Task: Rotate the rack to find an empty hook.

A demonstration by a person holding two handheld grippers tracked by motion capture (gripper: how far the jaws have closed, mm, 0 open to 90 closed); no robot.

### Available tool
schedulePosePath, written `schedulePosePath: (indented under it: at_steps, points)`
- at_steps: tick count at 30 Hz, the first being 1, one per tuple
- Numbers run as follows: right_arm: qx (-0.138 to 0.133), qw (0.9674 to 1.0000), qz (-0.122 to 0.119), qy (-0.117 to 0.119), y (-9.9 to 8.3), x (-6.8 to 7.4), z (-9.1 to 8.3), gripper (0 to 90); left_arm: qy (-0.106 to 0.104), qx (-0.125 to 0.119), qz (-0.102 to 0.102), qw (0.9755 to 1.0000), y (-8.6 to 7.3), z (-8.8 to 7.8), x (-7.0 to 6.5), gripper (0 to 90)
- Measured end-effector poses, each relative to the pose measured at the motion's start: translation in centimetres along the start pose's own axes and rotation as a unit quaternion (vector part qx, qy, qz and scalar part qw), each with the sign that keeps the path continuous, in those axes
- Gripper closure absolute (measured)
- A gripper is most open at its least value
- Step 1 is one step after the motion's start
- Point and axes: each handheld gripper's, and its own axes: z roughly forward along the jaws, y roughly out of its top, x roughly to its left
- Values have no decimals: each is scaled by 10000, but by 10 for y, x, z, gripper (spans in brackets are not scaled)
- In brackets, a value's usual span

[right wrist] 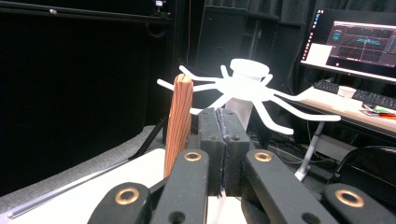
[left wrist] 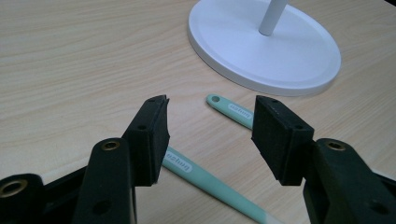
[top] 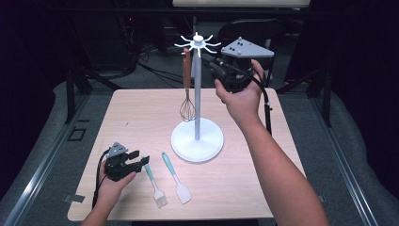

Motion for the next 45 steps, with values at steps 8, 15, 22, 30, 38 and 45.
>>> schedulePosePath:
  at_steps: [8,15,22,30,38,45]
  points:
    - [79,10000,-4,-28,-14,0,-5,867,-8,51,-7,10000,0,0,0,459]
    - [154,9998,133,48,-35,1,-6,840,-5,71,18,10000,0,1,0,459]
    - [417,9987,243,159,-61,3,-2,790,-5,34,-21,10000,0,1,0,459]
    - [997,9939,375,290,-104,7,2,692,11,28,-31,10000,-1,1,1,459]
    - [1540,9864,462,350,-152,12,4,639,30,32,-24,10000,-1,1,1,458]
    - [2053,9765,485,438,-194,19,5,621,36,38,-16,10000,-1,1,1,458]
